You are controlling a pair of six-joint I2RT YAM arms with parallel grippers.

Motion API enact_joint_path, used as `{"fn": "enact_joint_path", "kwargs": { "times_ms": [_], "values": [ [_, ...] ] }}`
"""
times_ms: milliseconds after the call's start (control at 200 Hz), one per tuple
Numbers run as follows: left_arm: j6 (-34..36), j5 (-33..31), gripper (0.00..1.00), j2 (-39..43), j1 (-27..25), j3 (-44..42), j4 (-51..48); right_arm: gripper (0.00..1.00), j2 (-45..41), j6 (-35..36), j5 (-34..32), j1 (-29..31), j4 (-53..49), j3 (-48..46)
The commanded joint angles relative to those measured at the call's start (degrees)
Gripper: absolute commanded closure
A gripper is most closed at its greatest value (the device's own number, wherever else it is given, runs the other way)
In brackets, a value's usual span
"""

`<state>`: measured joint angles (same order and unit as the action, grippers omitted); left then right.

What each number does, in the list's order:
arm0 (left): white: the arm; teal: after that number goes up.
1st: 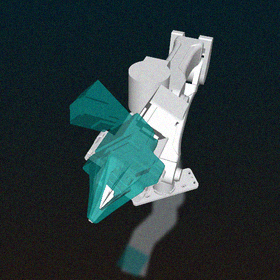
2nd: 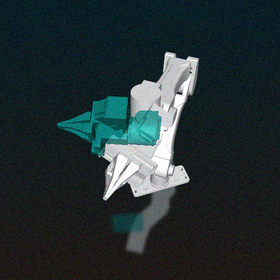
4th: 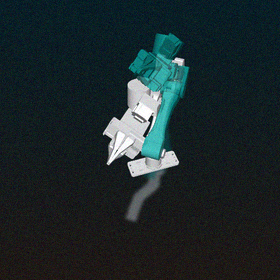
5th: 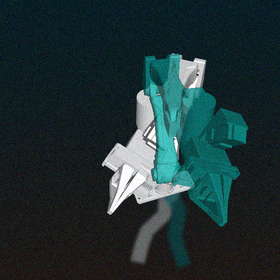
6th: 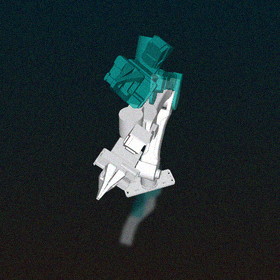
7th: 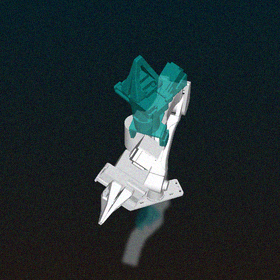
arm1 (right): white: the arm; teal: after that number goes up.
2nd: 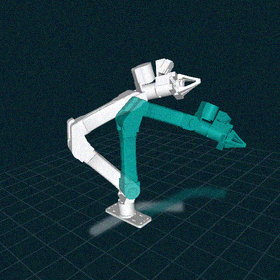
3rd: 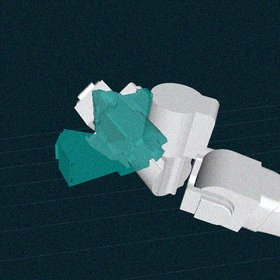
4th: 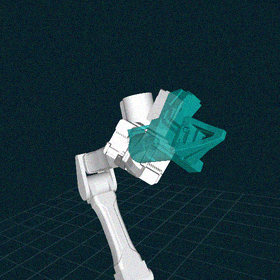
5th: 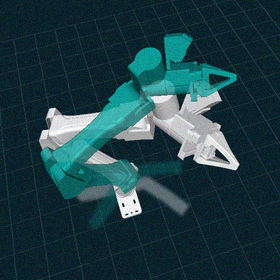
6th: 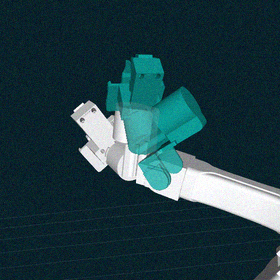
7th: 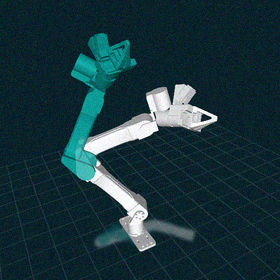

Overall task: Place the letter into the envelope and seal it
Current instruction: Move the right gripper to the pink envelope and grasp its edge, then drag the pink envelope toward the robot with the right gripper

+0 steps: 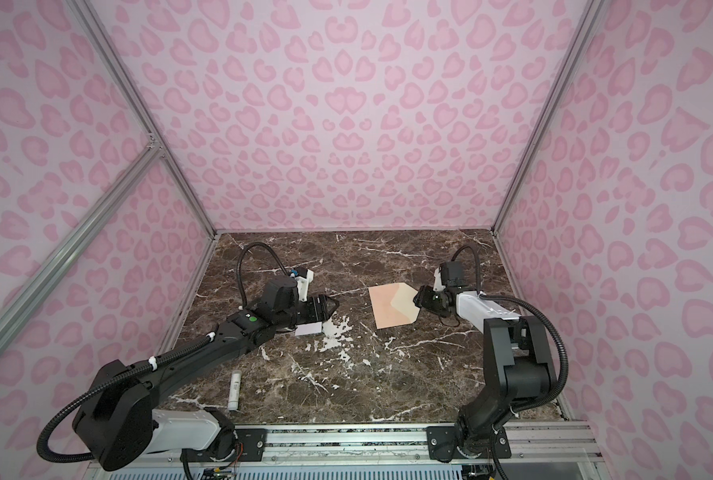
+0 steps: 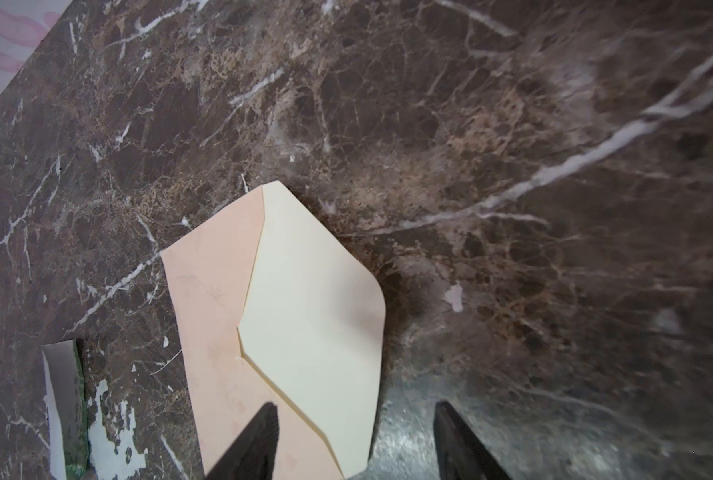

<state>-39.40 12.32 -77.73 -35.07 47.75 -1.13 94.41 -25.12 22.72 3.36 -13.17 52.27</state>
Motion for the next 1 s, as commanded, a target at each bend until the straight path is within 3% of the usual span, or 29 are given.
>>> {"fn": "enact_joint_path", "kwargs": {
  "times_ms": [0, 495, 890, 995],
  "values": [
    [-0.7, 1.7, 0.25, -1.0, 0.0, 0.8, 4.2, 0.4, 1.3, -0.9, 2.7, -0.2, 5.8, -0.9],
    [-1.4, 5.3, 0.26, -6.3, -0.2, 3.5, 8.1, 0.5, 7.0, 1.2, 8.1, -2.5, 7.8, 1.2],
    [-0.2, 4.6, 0.26, -4.5, -0.2, 2.6, 7.5, 0.59, 8.6, 2.5, 9.4, -2.5, 6.5, 1.9],
    [0.1, 4.3, 0.26, -3.7, -0.2, 1.9, 7.5, 0.67, 8.5, 2.5, 9.6, -2.5, 6.5, 1.7]
  ]
}}
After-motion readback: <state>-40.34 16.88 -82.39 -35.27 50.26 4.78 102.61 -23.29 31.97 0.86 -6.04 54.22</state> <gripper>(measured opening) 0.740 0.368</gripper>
